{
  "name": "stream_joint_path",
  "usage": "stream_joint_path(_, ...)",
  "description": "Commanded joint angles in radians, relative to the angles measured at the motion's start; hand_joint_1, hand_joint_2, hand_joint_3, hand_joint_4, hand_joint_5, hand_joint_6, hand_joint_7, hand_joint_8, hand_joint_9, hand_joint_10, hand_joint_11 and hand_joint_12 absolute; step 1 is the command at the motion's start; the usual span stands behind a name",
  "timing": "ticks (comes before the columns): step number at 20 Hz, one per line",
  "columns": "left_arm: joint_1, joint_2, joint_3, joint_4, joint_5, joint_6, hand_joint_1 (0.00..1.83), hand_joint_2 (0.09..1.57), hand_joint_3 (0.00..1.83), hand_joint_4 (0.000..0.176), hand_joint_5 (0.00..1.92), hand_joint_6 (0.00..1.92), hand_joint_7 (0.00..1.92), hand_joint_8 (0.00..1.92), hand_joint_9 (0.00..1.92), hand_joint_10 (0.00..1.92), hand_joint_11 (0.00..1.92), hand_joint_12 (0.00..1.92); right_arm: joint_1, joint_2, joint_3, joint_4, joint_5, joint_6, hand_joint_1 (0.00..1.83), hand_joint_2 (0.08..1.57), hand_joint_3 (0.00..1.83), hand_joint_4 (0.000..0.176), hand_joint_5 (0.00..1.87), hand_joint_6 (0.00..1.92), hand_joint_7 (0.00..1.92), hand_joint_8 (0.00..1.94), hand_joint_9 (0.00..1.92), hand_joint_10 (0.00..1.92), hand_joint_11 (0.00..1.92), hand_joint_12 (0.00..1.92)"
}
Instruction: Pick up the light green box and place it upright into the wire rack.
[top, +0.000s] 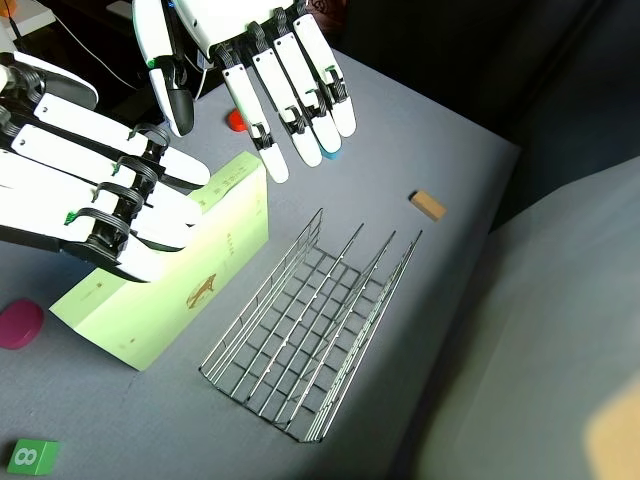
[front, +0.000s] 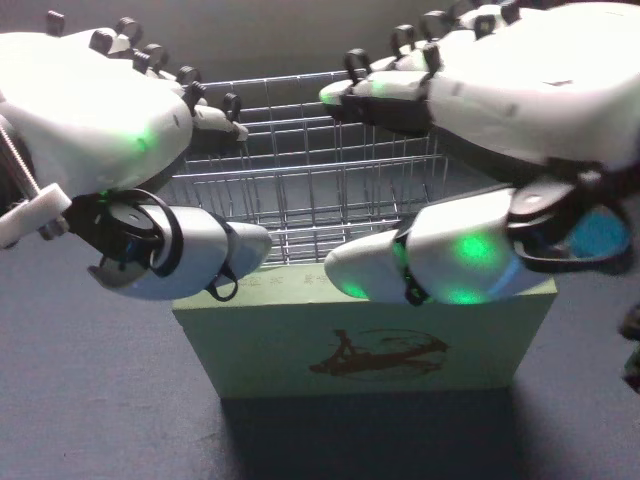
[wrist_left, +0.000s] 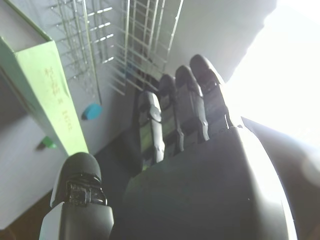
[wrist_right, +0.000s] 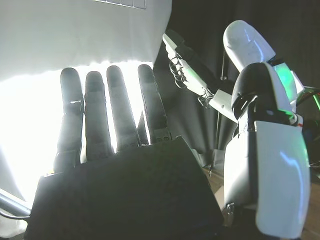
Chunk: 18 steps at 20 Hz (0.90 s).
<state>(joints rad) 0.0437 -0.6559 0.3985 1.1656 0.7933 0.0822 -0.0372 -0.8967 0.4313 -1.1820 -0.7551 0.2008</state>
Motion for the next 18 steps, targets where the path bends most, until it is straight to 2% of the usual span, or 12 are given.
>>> stream_joint_path(1, -0.006, 0.008, 0.007, 0.082, -0.011, 0.006, 0.03, 1.25, 0.0, 0.077, 0.31, 0.01, 0.27, 0.0, 0.22, 0.01, 0.0, 0.62, 0.002, -0.016, 0.013, -0.068, 0.004, 0.006, 0.43, 0.96, 0.0, 0.085, 0.15, 0.0, 0.16, 0.0, 0.16, 0.01, 0.0, 0.77)
stream_joint_path(3, 0.006, 0.012, 0.026, 0.082, 0.004, 0.006, 0.03, 1.25, 0.0, 0.077, 0.32, 0.0, 0.28, 0.0, 0.22, 0.01, 0.0, 0.63, -0.013, -0.085, 0.062, -0.053, -0.011, 0.005, 0.57, 0.94, 0.0, 0.081, 0.14, 0.0, 0.14, 0.0, 0.14, 0.0, 0.0, 0.71)
stream_joint_path(7, 0.013, 0.024, 0.059, 0.086, 0.007, 0.016, 0.04, 1.25, 0.0, 0.077, 0.32, 0.0, 0.29, 0.0, 0.23, 0.01, 0.0, 0.65, -0.023, -0.157, 0.116, 0.017, -0.011, -0.012, 0.78, 0.86, 0.0, 0.082, 0.13, 0.0, 0.13, 0.0, 0.12, 0.0, 0.0, 0.66)
stream_joint_path(12, -0.001, 0.067, 0.092, 0.088, 0.022, 0.031, 0.04, 1.24, 0.0, 0.077, 0.33, 0.0, 0.3, 0.01, 0.24, 0.01, 0.0, 0.65, -0.007, -0.22, 0.168, 0.182, -0.02, -0.069, 0.79, 0.84, 0.0, 0.083, 0.12, 0.0, 0.13, 0.0, 0.12, 0.0, 0.0, 0.66)
stream_joint_path(18, -0.022, 0.111, 0.103, 0.087, 0.023, 0.062, 0.03, 1.25, 0.0, 0.076, 0.33, 0.01, 0.29, 0.0, 0.25, 0.01, 0.0, 0.67, -0.03, -0.303, 0.215, 0.2, -0.07, -0.088, 0.79, 0.83, 0.0, 0.084, 0.1, 0.0, 0.11, 0.0, 0.1, 0.0, 0.0, 0.6)
